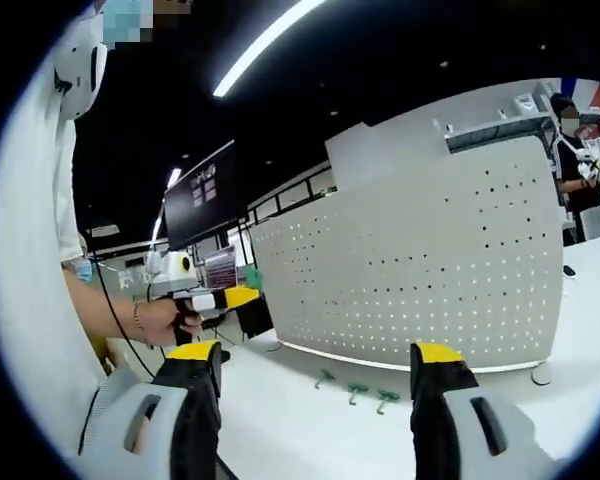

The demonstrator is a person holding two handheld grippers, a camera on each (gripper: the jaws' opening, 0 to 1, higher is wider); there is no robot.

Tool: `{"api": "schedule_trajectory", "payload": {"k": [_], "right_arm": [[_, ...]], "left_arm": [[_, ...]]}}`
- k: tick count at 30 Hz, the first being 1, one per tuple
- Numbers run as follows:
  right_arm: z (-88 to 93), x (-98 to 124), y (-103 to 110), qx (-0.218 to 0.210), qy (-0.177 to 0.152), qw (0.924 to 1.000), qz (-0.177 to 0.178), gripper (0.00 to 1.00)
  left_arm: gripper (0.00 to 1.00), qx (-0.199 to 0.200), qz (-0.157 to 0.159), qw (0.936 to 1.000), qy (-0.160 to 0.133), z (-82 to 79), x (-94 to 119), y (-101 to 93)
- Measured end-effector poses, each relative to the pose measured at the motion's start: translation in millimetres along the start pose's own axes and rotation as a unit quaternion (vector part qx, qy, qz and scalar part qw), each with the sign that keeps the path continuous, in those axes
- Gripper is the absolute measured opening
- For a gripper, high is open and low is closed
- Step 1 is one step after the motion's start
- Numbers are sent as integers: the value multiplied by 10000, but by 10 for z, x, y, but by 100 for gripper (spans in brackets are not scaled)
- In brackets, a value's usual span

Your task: Insert the hook assembly into the mounting plate slot until the hook locks in place.

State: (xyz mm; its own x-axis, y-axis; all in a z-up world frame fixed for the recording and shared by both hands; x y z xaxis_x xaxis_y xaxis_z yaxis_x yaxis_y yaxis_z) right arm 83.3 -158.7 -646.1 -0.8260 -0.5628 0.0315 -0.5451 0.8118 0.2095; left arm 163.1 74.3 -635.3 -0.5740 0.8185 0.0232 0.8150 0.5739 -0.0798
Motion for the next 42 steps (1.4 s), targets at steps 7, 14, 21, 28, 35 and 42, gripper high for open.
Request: {"api": "schedule_trajectory", "payload": {"k": [7, 14, 21, 28, 35, 42], "right_arm": [[-29, -129, 94, 42, 5, 9998, -211, 72], [-47, -358, 262, 38, -25, 9988, -478, 71], [-72, -542, 405, -48, -47, 9977, -671, 69], [-117, -693, 485, -257, -117, 9967, -765, 68], [-171, -860, 559, -276, -153, 9955, -891, 67], [-175, -988, 621, -306, -153, 9945, -987, 66]], "left_arm": [[3, 18, -1, 10000, 14, 25, -14, -47], [3, 62, -40, 10000, -10, 46, -8, -80], [3, -5, -127, 9999, 20, 43, -3, -76], [3, -74, -220, 9997, 47, 45, -9, -89], [3, -101, -281, 9995, 37, 37, -22, -115], [3, -146, -315, 9994, 32, 21, -37, -134]]}}
Point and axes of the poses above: the point that each gripper's makers call its tool centre point, and the gripper's own axes: x roughly backward along the fingers, y roughly to its left, z roughly out of its underside, the point moved 4 cm from there along x, roughly backward along the fingers, and after that the axes turned 8 degrees about z, right-handed, at the moved point
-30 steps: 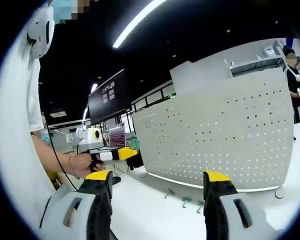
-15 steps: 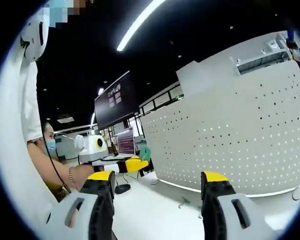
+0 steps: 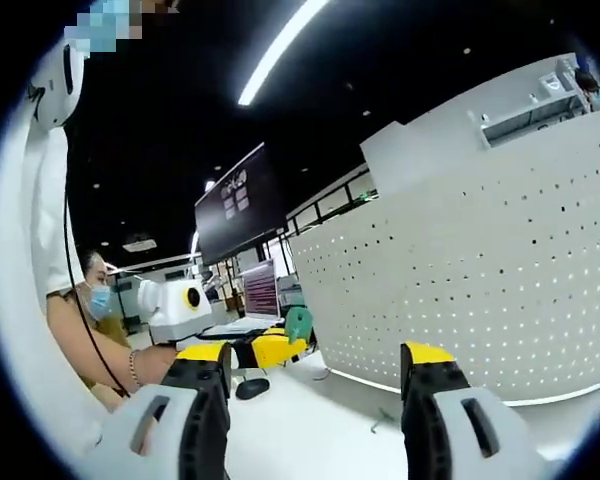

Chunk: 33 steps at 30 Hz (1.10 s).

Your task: Insert the hook assembly into the mounting plate slot until the hook locks in place.

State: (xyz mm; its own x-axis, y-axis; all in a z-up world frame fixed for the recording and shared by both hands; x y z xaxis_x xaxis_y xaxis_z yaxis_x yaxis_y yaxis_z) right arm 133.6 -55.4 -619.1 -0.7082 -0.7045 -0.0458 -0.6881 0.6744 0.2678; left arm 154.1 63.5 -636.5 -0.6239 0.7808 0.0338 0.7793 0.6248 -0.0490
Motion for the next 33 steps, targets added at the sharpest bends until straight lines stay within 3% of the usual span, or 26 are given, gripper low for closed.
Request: {"api": "schedule_trajectory", "payload": {"k": [11, 33], "right_arm": [[24, -172, 72, -122, 79, 9998, -120, 58], [-10, -354, 140, -81, 179, 9997, -145, 28]], "left_arm": [[3, 7, -53, 10000, -56, -30, -3, -9], [2, 31, -39, 9999, -96, -62, -72, -93]]}}
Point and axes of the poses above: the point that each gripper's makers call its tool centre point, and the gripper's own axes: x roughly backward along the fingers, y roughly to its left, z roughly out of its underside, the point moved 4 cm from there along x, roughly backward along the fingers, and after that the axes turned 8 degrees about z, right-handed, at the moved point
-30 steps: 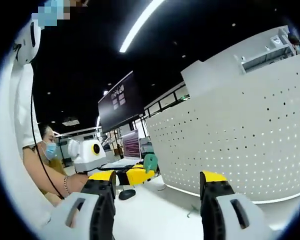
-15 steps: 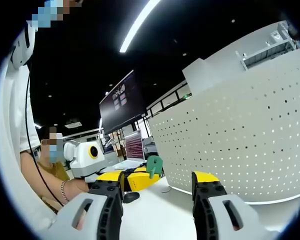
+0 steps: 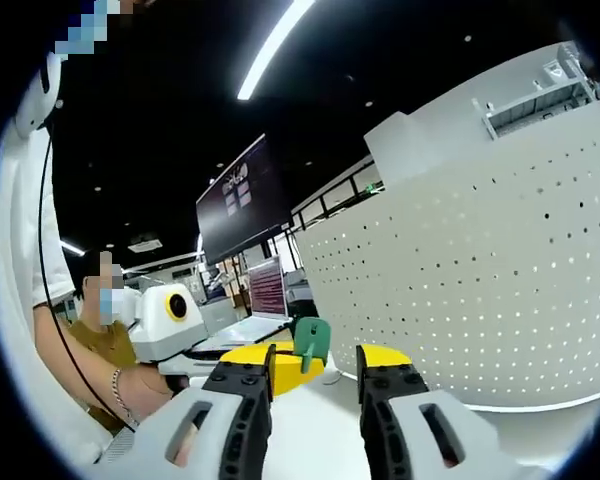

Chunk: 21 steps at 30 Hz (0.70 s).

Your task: Insert the hook assembly into the mounting plate slot until the hook locks in place.

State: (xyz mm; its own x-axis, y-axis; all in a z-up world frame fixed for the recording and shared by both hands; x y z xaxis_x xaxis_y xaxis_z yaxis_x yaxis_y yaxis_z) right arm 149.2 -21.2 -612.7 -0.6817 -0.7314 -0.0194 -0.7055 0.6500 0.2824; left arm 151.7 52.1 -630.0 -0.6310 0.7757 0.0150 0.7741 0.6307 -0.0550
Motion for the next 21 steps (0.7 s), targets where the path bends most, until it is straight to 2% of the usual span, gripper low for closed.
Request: {"api": "schedule_trajectory", "payload": {"k": [15, 21], "right_arm": [[27, -44, 36, 20, 66, 10000, -15, 11], [49, -48, 53, -21, 138, 9999, -35, 7]], "left_arm": [[2, -55, -12, 10000, 12, -15, 4, -57], [2, -58, -6, 10000, 2, -23, 6, -76]]}}
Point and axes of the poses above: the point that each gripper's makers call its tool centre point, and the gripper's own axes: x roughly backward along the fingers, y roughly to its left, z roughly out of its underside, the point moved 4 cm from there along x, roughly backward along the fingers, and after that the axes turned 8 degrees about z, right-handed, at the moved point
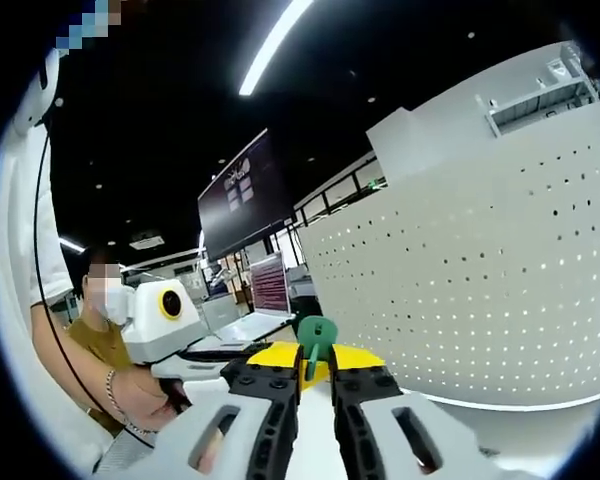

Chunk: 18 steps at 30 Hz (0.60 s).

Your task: Insert the hook assembly into the mounting plate slot until the hook locks in place.

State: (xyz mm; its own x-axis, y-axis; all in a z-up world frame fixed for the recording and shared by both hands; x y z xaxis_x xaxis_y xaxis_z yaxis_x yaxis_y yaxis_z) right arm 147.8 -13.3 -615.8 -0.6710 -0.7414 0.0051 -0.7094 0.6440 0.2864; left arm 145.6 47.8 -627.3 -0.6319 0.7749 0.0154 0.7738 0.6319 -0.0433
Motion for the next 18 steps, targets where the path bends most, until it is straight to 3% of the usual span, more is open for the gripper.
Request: {"api": "schedule_trajectory", "payload": {"k": [15, 18], "right_arm": [[-32, 8, 39, 66, -148, 9996, 228, 2], [-60, -8, 37, -148, -205, 9993, 274, 2]], "left_arm": [[2, -20, -43, 10000, -49, -29, -10, -8], [2, 47, -61, 9999, -121, -48, -11, -2]]}}
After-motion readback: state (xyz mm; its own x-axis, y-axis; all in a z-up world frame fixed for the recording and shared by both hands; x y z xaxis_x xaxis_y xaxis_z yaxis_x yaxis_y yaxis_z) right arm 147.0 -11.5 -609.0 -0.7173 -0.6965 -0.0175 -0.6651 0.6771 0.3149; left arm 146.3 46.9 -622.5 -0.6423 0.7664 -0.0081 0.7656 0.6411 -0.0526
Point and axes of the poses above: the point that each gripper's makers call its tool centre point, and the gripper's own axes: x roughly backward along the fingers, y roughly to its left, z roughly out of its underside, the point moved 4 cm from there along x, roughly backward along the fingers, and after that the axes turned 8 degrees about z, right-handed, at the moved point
